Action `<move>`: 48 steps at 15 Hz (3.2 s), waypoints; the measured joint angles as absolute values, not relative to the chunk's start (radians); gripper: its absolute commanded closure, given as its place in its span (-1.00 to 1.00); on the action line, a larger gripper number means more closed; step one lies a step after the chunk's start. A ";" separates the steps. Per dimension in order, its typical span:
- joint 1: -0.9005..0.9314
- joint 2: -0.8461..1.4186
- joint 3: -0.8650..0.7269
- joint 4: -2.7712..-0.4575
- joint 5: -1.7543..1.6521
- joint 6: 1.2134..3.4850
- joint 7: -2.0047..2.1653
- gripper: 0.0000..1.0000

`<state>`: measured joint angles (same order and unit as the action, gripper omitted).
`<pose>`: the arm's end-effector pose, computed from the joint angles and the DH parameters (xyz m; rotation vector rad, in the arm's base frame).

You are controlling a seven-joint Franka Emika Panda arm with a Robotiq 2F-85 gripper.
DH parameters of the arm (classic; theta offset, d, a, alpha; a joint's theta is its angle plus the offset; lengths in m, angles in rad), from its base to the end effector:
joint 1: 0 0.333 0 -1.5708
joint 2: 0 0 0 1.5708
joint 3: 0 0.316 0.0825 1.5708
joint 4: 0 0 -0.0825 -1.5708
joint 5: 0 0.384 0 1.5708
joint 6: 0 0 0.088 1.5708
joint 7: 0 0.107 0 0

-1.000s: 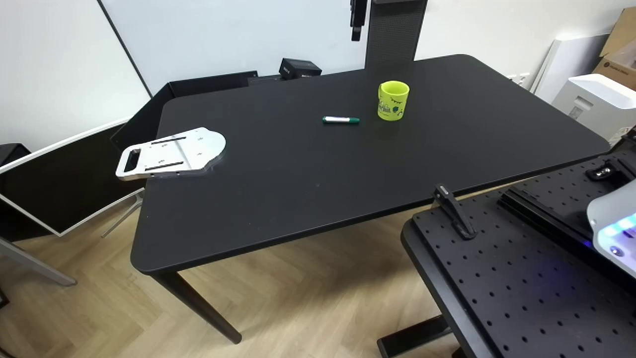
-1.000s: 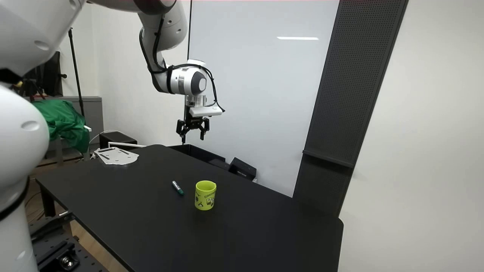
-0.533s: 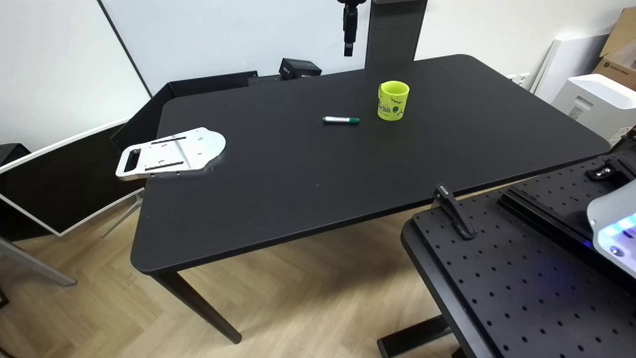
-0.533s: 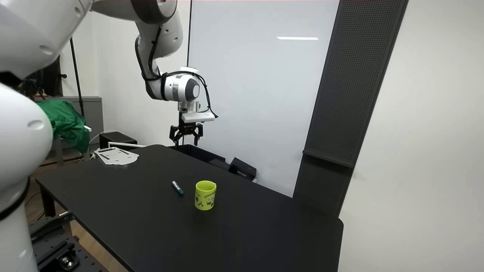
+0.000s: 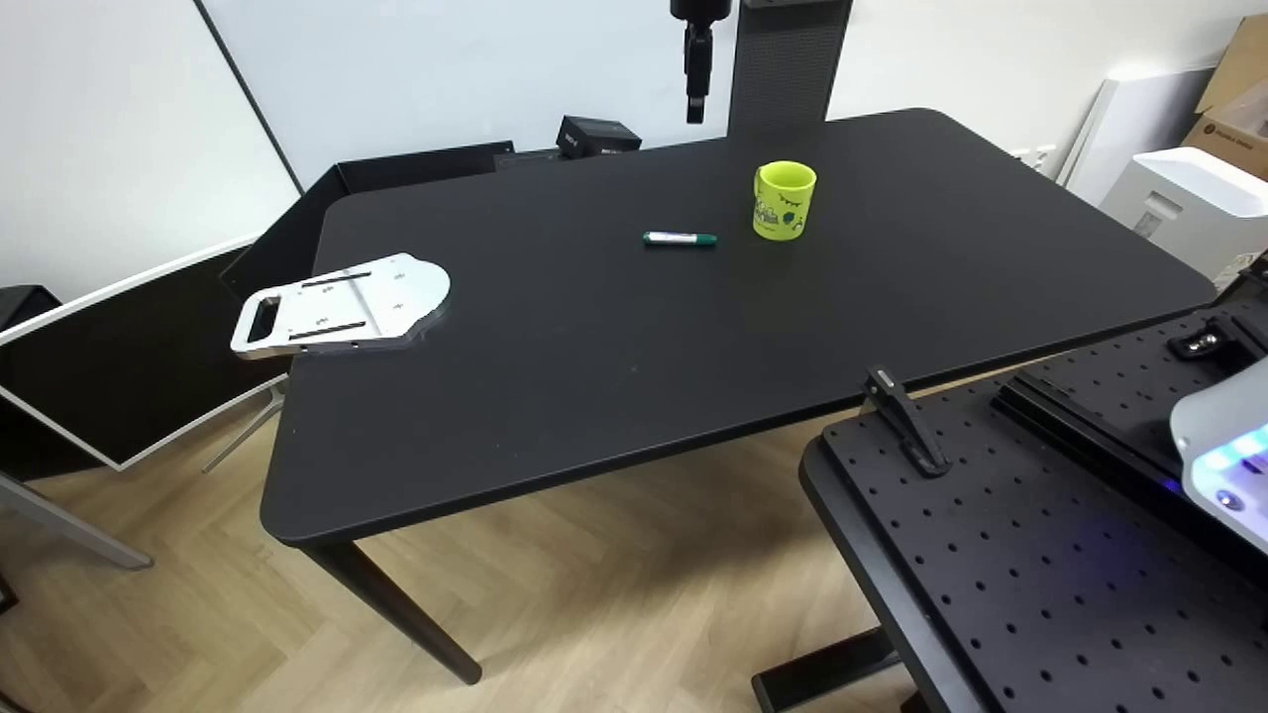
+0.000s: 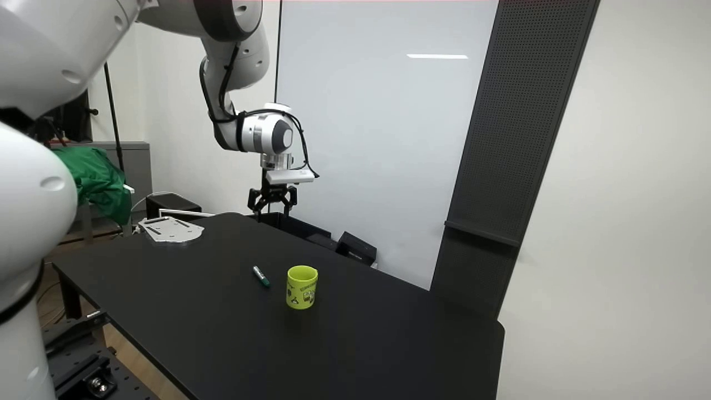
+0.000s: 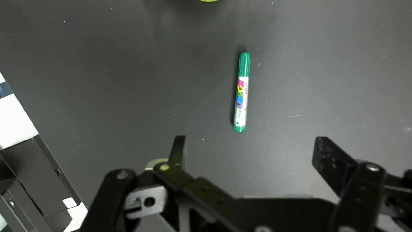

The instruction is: Pick up the pen from the table and put it in the light green cup.

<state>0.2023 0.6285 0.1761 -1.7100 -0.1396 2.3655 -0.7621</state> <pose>0.6349 0.2375 0.2337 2.5856 1.7753 0.0615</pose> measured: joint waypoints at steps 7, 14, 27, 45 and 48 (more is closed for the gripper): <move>0.202 0.657 0.178 -1.714 -0.140 2.366 -0.749 -1.00; 0.207 0.742 0.180 -1.714 -0.142 2.411 -0.719 -1.00; 0.216 0.825 0.173 -1.711 -0.239 2.515 -0.719 -1.00; 0.218 0.933 0.154 -1.709 -0.239 2.617 -0.633 -0.50; 0.220 0.954 0.145 -1.707 -0.240 2.637 -0.601 -0.16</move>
